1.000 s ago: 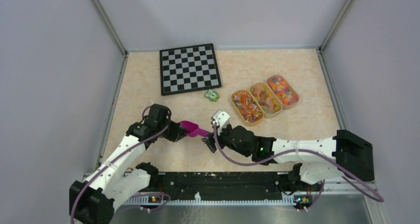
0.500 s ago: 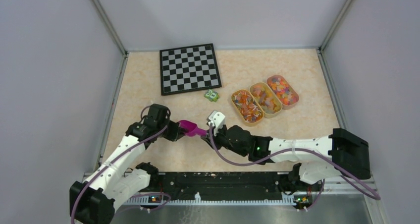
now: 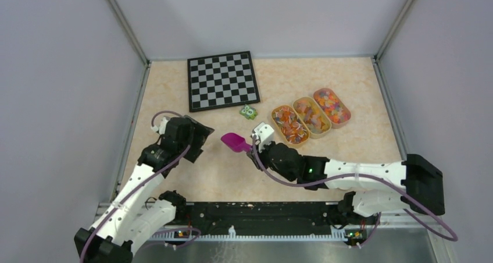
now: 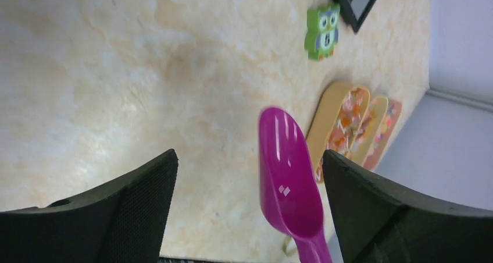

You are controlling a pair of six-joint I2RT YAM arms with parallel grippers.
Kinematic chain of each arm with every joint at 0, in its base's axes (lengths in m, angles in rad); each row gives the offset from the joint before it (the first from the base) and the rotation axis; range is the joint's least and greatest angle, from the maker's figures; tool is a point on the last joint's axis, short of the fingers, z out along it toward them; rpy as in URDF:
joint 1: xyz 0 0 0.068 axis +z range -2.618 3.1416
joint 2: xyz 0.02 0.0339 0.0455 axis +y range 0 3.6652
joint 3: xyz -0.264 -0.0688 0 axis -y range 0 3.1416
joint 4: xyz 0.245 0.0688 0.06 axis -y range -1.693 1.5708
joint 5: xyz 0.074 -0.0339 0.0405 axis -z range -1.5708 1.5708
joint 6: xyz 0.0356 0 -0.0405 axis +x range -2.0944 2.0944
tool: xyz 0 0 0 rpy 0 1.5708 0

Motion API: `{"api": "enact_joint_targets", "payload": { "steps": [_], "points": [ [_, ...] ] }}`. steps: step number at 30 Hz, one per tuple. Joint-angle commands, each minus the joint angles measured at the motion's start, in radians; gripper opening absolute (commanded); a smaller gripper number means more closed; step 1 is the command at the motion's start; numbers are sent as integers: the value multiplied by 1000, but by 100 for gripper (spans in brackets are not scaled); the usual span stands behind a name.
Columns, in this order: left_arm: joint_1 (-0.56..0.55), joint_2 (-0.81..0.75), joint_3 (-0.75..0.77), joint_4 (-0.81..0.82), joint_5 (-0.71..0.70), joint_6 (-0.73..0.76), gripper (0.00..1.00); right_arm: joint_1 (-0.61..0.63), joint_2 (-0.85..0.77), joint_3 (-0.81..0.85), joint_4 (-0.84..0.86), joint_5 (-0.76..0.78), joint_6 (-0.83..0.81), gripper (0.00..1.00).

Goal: Pack the candies
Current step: Adjust the spatula, then pick up the packing bottle from the center of the board.

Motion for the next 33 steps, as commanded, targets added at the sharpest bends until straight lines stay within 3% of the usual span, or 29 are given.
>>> {"api": "enact_joint_targets", "payload": {
  "steps": [1, 7, 9, 14, 18, 23, 28, 33],
  "points": [
    [0, 26, 58, -60, -277, 114, 94, -9, -93, 144, -218, 92, 100, 0],
    [27, 195, 154, -120, -442, 215, 88, -9, -180, 205, -436, 129, 185, 0],
    [92, 262, 182, -189, -471, 167, 83, -9, -226, 197, -445, 123, 187, 0],
    [335, 338, 167, -163, -405, 169, 71, -9, -356, 127, -419, 113, 180, 0],
    [419, 338, 149, -20, -356, 215, 67, -9, -428, 95, -434, 106, 176, 0],
    [436, 357, 119, 148, -305, 265, 70, -9, -484, 83, -462, 122, 158, 0],
    [444, 475, 179, 107, -350, 254, 69, -9, -511, 94, -502, 137, 167, 0],
    [451, 597, 216, 121, -285, 291, 70, -9, -538, 71, -500, 133, 173, 0]
  ]
}}
